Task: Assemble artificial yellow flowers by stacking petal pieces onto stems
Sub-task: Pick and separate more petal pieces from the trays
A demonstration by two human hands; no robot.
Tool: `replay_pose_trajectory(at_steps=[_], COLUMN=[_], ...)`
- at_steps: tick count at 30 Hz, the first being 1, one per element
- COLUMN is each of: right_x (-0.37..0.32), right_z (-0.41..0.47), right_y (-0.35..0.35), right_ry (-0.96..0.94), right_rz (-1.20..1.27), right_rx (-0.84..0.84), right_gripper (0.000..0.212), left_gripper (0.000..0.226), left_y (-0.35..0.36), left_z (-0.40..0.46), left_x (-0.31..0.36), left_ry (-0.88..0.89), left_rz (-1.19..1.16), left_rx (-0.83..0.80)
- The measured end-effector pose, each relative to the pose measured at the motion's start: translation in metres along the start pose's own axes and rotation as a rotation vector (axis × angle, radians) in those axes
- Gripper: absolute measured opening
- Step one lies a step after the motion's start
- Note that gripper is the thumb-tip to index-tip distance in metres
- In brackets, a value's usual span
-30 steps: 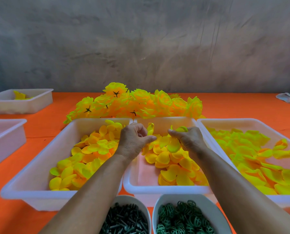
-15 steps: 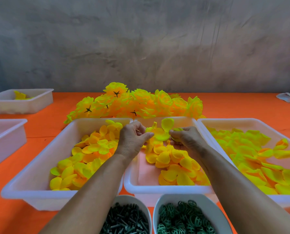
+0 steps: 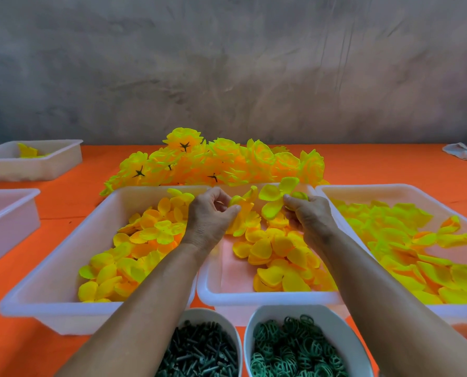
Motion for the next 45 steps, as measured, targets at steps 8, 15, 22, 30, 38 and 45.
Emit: replay_pose_trajectory(at_steps=[8, 15, 22, 30, 38, 45], right_x=[-0.001, 0.003, 0.006, 0.008, 0.009, -0.001], right_z=[0.004, 0.004, 0.004, -0.003, 0.002, 0.008], right_y=[0.003, 0.004, 0.007, 0.015, 0.017, 0.004], right_ry=[-0.118, -0.100, -0.048, -0.119, -0.210, -0.211], right_rz=[-0.524, -0.711, -0.765, -1.070, -1.085, -0.804], right_rx=[0.031, 0.042, -0.017, -0.168, -0.134, 0.130], right_gripper=[0.012, 0.010, 0.026, 0.008, 0.038, 0.021], left_gripper=[0.007, 0.004, 0.010, 0.018, 0.016, 0.021], left_y=[-0.003, -0.009, -0.010, -0.007, 0.004, 0.021], left_z=[0.002, 0.002, 0.002, 0.000, -0.008, -0.014], left_x=[-0.006, -0.006, -0.003, 0.003, 0.015, 0.009], left_ry=[-0.057, -0.078, -0.055, 0.018, 0.128, 0.099], left_rz=[-0.122, -0.145, -0.106, 0.057, 0.111, 0.136], left_rx=[0.078, 0.179, 0.186, 0.117, -0.078, -0.472])
Point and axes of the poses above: each hand's wrist, its own z-axis towards the middle knuckle, its own y-axis out of the palm, x = y × z, the point moved 4 cm from there along z, towards the middle knuckle, and after that the axes turned 1 degree about -z, right-handed, at the moved point
